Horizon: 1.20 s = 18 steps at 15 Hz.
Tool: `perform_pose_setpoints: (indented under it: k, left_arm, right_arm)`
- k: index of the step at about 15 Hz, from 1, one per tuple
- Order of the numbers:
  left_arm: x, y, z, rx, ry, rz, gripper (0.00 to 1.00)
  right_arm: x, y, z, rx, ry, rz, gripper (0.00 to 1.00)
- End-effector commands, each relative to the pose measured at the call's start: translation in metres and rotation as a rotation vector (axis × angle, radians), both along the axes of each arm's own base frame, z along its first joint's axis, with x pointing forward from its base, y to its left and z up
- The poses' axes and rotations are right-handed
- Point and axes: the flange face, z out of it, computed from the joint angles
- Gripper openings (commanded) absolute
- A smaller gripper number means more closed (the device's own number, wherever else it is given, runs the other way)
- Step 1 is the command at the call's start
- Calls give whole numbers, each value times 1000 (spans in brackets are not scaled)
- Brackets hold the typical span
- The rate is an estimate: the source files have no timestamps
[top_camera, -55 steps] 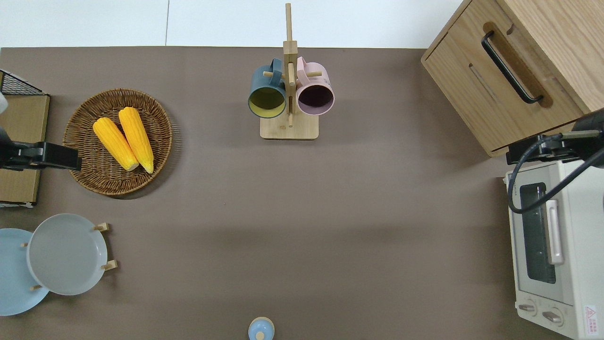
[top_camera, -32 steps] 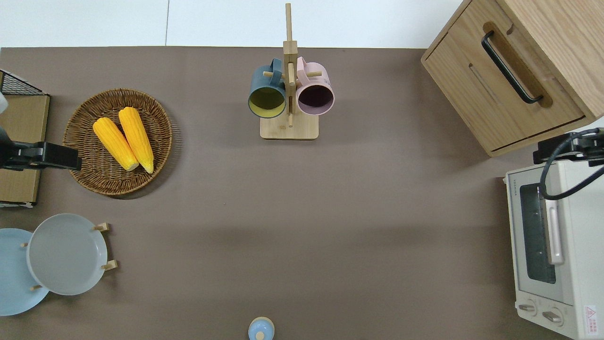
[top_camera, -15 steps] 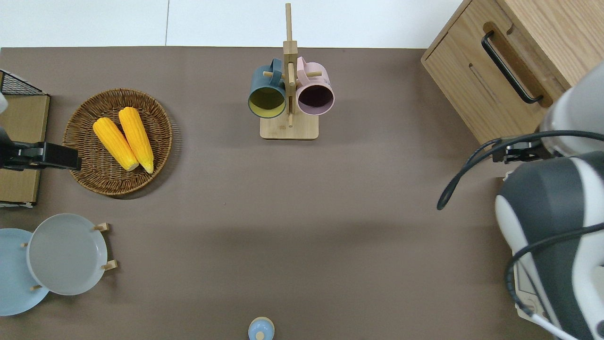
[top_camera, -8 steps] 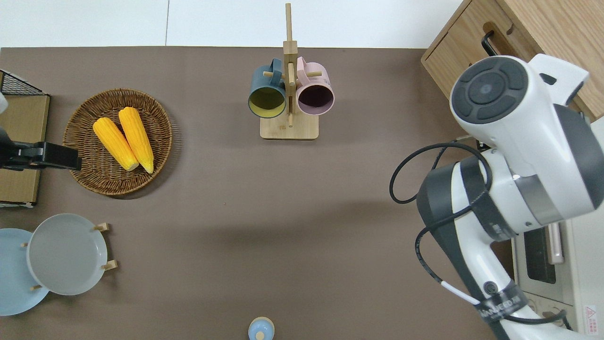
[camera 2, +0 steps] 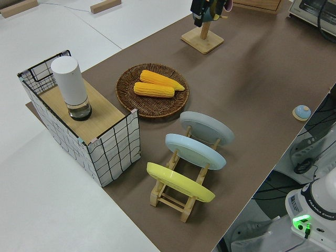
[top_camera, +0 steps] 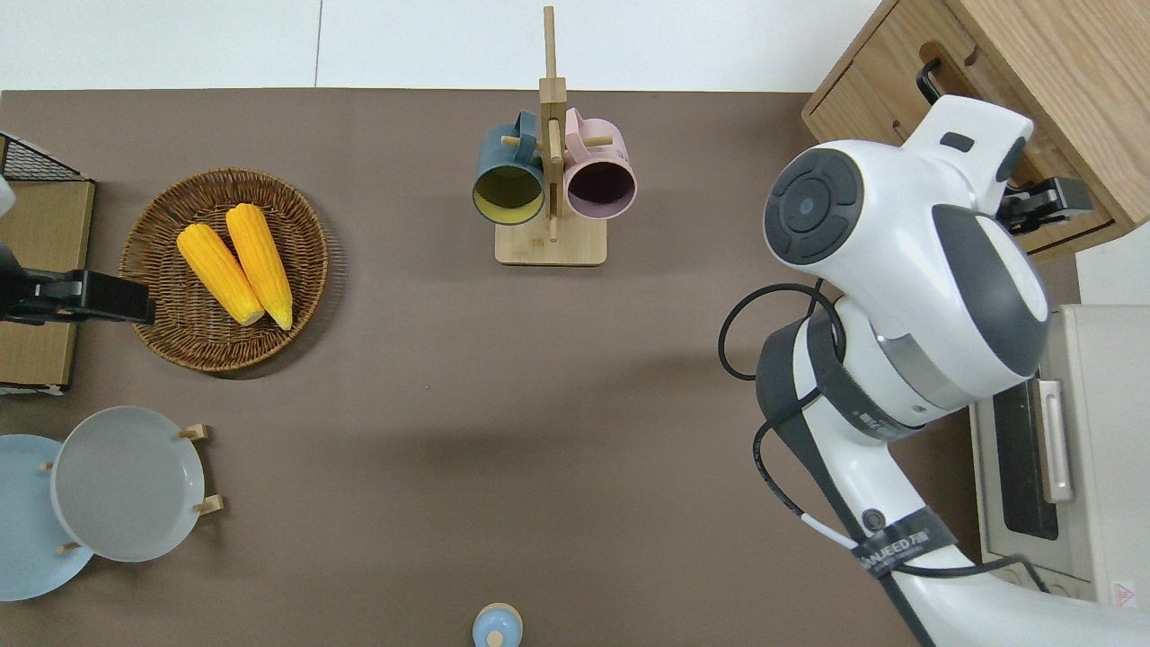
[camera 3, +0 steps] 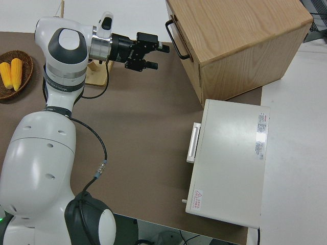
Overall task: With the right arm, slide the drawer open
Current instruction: 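Raise the right arm and reach the right gripper toward the black drawer handle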
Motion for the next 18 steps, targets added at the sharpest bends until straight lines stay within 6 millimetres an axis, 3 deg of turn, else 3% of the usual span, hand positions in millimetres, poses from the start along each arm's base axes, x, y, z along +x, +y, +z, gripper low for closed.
perform_pose_setpoints:
  k: [1,5,18]
  left_arm:
    - [4,0,3,17,-8,-6,995]
    - [4,0,3,17,-8,-6,998]
    - [4,0,3,18,-8,-6,995]
  right_arm:
    - [9,5,-23,-116,-10,109,985]
    - [23,3,-51,-242,2,191,985]
    - [42,-3,-112,-445,-93,236,979]
